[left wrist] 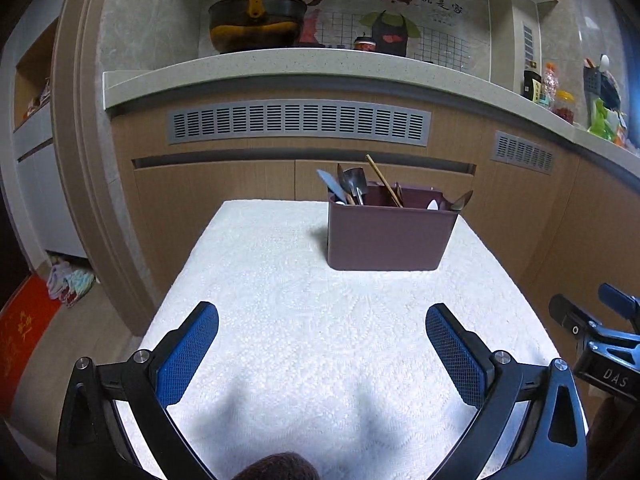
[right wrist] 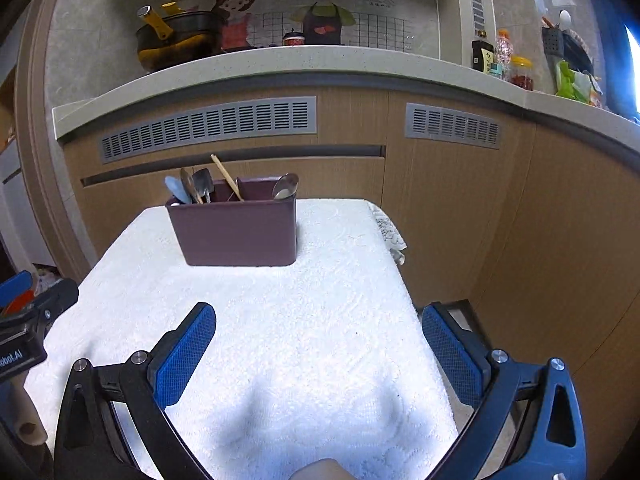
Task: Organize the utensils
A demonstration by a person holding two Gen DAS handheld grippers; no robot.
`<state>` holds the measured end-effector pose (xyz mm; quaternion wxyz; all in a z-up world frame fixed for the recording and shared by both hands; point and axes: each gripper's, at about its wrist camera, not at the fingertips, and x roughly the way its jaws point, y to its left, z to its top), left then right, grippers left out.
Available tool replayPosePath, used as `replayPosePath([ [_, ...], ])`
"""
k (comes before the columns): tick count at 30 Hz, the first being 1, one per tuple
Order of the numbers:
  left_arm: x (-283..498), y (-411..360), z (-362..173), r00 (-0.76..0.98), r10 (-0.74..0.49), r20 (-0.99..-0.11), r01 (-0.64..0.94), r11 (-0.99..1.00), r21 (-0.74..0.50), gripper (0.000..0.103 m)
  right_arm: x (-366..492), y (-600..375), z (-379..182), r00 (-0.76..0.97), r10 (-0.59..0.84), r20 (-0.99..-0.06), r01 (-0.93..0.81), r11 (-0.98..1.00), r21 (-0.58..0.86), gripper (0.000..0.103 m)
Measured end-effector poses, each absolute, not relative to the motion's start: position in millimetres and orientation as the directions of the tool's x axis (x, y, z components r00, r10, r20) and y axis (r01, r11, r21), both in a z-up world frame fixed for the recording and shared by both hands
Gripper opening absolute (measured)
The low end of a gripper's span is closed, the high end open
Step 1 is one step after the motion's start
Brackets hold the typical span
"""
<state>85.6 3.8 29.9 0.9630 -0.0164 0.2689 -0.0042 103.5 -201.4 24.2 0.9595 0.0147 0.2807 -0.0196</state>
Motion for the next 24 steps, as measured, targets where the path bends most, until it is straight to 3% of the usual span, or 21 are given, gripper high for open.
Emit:
replayPosePath([
  [24, 87.8, -1.9, 32.0, 0.85, -0.026, -0.526, 0.022, 1.0, -0.014, 0.103, 101.7, -202.3, 26.7, 0.852, -0.032, -0.522, 0.039, 0.999, 0.003, 0.103],
])
